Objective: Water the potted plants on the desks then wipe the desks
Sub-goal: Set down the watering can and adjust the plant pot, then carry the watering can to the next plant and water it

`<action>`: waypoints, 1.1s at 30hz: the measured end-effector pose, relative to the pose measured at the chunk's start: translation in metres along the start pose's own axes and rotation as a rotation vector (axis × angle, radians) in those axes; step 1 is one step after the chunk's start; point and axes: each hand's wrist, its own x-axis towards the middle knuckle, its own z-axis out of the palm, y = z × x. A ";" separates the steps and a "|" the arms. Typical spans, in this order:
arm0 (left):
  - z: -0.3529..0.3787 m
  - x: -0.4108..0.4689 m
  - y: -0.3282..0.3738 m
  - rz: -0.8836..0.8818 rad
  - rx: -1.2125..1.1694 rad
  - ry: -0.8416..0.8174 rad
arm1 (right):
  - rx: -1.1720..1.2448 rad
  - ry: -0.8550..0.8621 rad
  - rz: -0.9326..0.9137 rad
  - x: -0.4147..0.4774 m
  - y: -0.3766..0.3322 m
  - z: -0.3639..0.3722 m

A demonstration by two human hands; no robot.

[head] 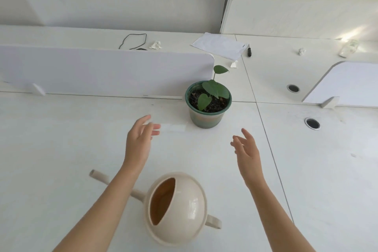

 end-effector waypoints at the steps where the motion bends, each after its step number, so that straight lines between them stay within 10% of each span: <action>1: -0.015 -0.016 -0.002 0.029 -0.017 0.055 | -0.010 0.004 -0.013 -0.014 0.003 -0.003; 9: -0.086 -0.100 -0.067 -0.066 -0.121 0.567 | -0.114 -0.117 0.040 -0.107 0.046 -0.001; 17: -0.077 -0.087 -0.092 -0.271 -0.465 0.030 | -0.239 -0.241 0.008 -0.141 0.069 0.011; 33: -0.071 -0.093 -0.081 -0.263 -0.609 0.047 | -0.338 -0.267 -0.074 -0.141 0.067 0.012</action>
